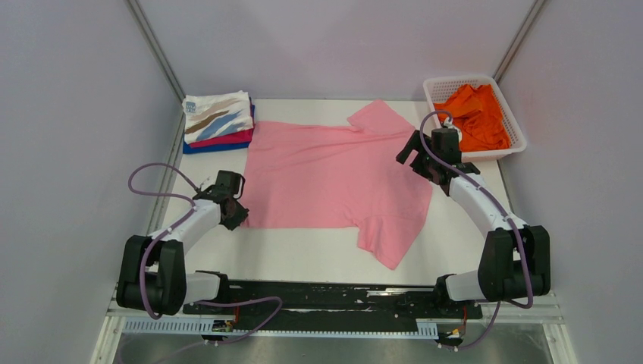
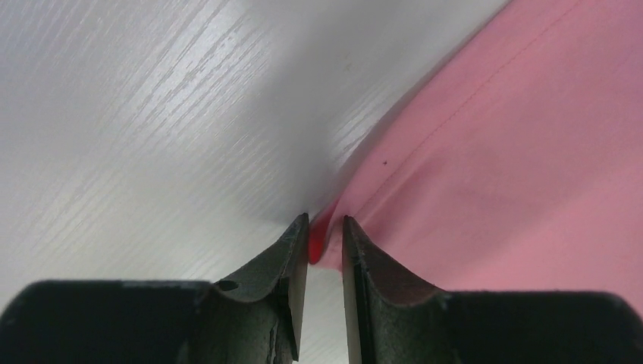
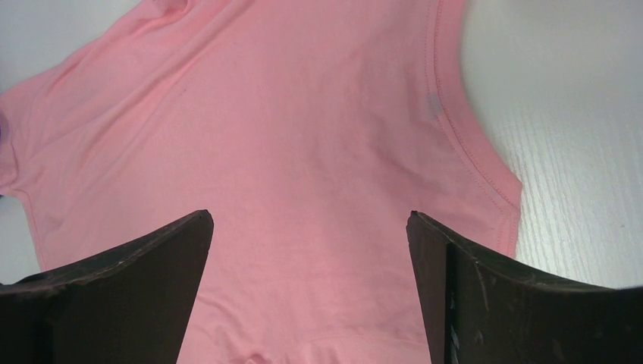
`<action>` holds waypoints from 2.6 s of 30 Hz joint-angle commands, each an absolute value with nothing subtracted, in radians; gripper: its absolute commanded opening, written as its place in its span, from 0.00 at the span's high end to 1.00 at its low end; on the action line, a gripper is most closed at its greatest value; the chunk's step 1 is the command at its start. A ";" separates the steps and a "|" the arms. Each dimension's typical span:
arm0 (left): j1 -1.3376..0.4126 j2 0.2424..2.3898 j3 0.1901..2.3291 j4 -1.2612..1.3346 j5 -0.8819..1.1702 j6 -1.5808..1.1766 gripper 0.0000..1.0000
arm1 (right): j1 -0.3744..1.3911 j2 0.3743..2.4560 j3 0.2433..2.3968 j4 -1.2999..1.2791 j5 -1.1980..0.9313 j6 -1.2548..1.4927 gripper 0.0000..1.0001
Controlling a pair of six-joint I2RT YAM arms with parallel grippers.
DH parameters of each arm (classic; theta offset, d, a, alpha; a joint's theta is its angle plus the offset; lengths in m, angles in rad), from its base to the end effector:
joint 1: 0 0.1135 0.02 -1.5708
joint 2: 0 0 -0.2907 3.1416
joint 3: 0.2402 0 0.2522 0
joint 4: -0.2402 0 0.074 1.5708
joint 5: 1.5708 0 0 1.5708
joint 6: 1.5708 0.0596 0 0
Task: Fold and stack the t-shirts
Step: Grab the side of the flattened tshirt closest away from the robot with both arms
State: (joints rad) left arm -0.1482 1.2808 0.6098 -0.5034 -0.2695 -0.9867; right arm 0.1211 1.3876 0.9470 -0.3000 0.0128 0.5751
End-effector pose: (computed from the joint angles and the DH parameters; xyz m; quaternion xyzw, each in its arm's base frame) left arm 0.2168 -0.0163 0.1655 -0.4196 0.8766 0.0062 0.2353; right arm 0.3106 0.0370 0.2590 0.2085 0.8910 0.1321 0.3811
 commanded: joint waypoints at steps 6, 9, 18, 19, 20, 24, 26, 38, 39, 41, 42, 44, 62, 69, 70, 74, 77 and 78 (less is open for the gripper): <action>-0.149 1.245 0.601 -0.638 -0.230 -0.996 0.69 | 0.120 1.386 0.971 -0.308 0.054 0.593 0.00; -0.149 1.247 0.602 -0.632 -0.234 -0.991 0.70 | 0.120 1.385 0.967 -0.307 0.061 0.595 0.00; -0.150 1.287 0.628 -0.569 -0.274 -0.972 1.00 | 0.121 1.343 0.928 -0.328 0.048 0.602 0.00; -0.149 1.288 0.638 -0.568 -0.282 -0.959 1.00 | 0.121 1.329 0.918 -0.338 0.043 0.602 0.00; -0.149 1.283 0.642 -0.564 -0.286 -0.949 1.00 | 0.121 1.314 0.908 -0.351 0.032 0.598 0.00; -0.149 1.238 0.641 -0.560 -0.308 -0.929 1.00 | 0.150 1.278 0.896 -0.493 0.017 0.598 0.00; -0.149 1.208 0.638 -0.573 -0.337 -0.926 1.00 | 0.191 1.270 0.899 -0.588 0.026 0.596 0.00; -0.149 1.051 0.595 -0.560 -0.350 -0.905 1.00 | 0.409 1.157 0.775 -0.889 -0.118 0.613 0.05; -0.149 1.046 0.595 -0.562 -0.349 -0.904 1.00 | 0.423 1.145 0.759 -0.890 -0.134 0.624 0.06; -0.149 1.033 0.593 -0.564 -0.353 -0.904 1.00 | 0.450 1.126 0.722 -0.887 -0.153 0.657 0.12; -0.149 1.028 0.592 -0.564 -0.354 -0.904 1.00 | 0.461 1.125 0.705 -0.882 -0.170 0.664 0.16; -0.149 1.027 0.591 -0.562 -0.351 -0.904 1.00 | 0.487 1.136 0.685 -0.883 -0.179 0.681 0.23; -0.149 1.047 0.584 -0.565 -0.343 -0.919 1.00 | 0.635 1.425 0.689 -0.854 -0.037 0.837 0.58; -0.149 1.029 0.571 -0.617 -0.359 -0.939 1.00 | 0.644 1.410 0.698 -1.020 0.061 0.938 0.96; -0.149 1.018 0.571 -0.638 -0.359 -0.944 1.00 | 0.646 1.400 0.696 -1.036 0.054 0.944 0.99; -0.149 0.964 0.571 -0.723 -0.357 -0.956 1.00 | 0.677 1.336 0.682 -1.091 0.017 0.963 1.00; -0.149 0.910 0.556 -0.799 -0.362 -0.964 1.00 | 0.700 1.285 0.670 -1.140 -0.037 0.988 1.00; -0.149 0.881 0.552 -0.813 -0.362 -0.967 1.00 | 0.706 1.266 0.663 -1.148 -0.053 0.994 1.00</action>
State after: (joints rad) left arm -0.1490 0.9699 0.5724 -0.6991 -0.3248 -0.9360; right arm 0.6796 1.3437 0.6781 -1.0431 -0.0166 0.9325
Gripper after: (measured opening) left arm 0.006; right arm 0.007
